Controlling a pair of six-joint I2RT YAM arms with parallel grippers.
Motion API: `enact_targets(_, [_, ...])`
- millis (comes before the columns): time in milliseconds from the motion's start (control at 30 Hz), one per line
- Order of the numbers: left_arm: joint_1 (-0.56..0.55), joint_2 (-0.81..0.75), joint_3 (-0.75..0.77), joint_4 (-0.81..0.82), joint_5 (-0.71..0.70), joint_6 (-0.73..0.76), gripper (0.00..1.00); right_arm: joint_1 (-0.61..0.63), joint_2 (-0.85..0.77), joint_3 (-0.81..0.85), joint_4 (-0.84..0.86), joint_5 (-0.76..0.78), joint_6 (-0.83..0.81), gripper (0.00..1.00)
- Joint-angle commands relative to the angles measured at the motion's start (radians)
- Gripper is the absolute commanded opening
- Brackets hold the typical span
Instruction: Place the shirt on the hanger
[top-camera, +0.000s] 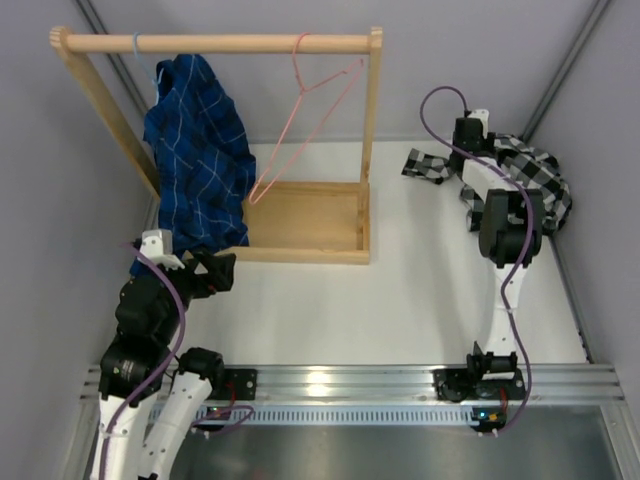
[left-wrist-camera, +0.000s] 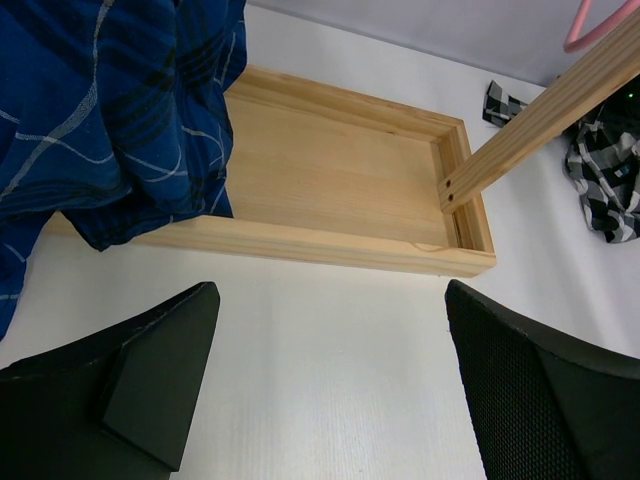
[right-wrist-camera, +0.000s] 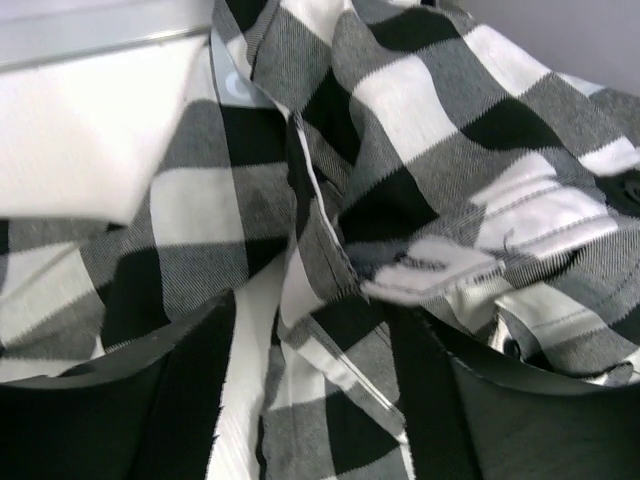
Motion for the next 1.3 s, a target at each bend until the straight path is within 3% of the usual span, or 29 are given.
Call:
enact_targets(0, [-0.005, -0.016, -0.007, 0.061, 0.017, 0.009, 0.98, -0.012, 0.019, 0.113, 0.029, 0.015, 0.049, 0.58])
enact_targets(67, [-0.005, -0.019, -0.008, 0.061, 0.015, 0.011, 0.98, -0.012, 0.046, 0.177, -0.008, -0.005, 0.064, 0.44])
enact_targets(167, [-0.005, -0.02, -0.01, 0.066, 0.018, 0.012, 0.98, -0.012, 0.082, 0.214, -0.056, -0.01, 0.081, 0.33])
enact_targets(333, [-0.005, -0.017, -0.01, 0.066, 0.028, 0.015, 0.98, -0.01, 0.083, 0.188, -0.057, -0.016, 0.104, 0.29])
enact_targets(400, [-0.005, -0.02, -0.011, 0.069, 0.028, 0.015, 0.98, -0.01, 0.065, 0.167, -0.057, -0.049, 0.12, 0.07])
enact_targets(433, [-0.005, -0.019, -0.01, 0.069, 0.028, 0.014, 0.98, -0.012, 0.054, 0.157, -0.056, -0.062, 0.129, 0.0])
enact_targets(467, [-0.005, -0.02, -0.01, 0.067, 0.028, 0.015, 0.98, -0.01, 0.034, 0.112, -0.037, -0.071, 0.149, 0.0])
enact_targets(533, [-0.005, -0.02, -0.011, 0.07, 0.028, 0.015, 0.98, -0.004, -0.074, 0.012, 0.033, -0.092, 0.208, 0.0])
enact_targets(633, [-0.005, -0.02, -0.01, 0.072, 0.029, 0.017, 0.98, 0.018, -0.335, -0.33, 0.281, -0.143, 0.357, 0.0])
enact_targets(667, [-0.005, -0.02, -0.011, 0.072, 0.029, 0.017, 0.98, 0.028, -0.409, -0.523, 0.347, -0.149, 0.398, 0.0])
enact_targets(700, [-0.005, -0.02, -0.012, 0.072, 0.028, 0.017, 0.98, 0.043, -0.563, -0.61, 0.431, -0.128, 0.44, 0.0])
enact_targets(867, [-0.005, -0.037, -0.008, 0.072, 0.032, 0.018, 0.98, 0.243, -1.002, -0.933, 0.392, -0.013, 0.431, 0.0])
enact_targets(1000, [-0.005, -0.06, -0.013, 0.104, 0.197, 0.04, 0.98, 0.411, -1.373, -0.978, 0.207, -0.028, 0.469, 0.0])
enact_targets(1100, [-0.004, -0.054, -0.025, 0.176, 0.388, 0.028, 0.98, 0.476, -1.539, -0.924, 0.051, -0.089, 0.524, 0.0])
enact_targets(1167, [-0.004, -0.048, -0.1, 0.335, 0.472, -0.101, 0.98, 0.481, -1.615, -0.846, -0.031, -0.195, 0.57, 0.0])
enact_targets(1200, [-0.004, -0.034, -0.129, 0.406, 0.589, -0.159, 0.98, 0.481, -1.63, -0.816, -0.046, -0.232, 0.586, 0.0])
enact_targets(1267, [-0.005, 0.035, -0.226, 0.672, 0.694, -0.352, 0.98, 0.481, -1.653, -0.728, -0.082, -0.334, 0.615, 0.0])
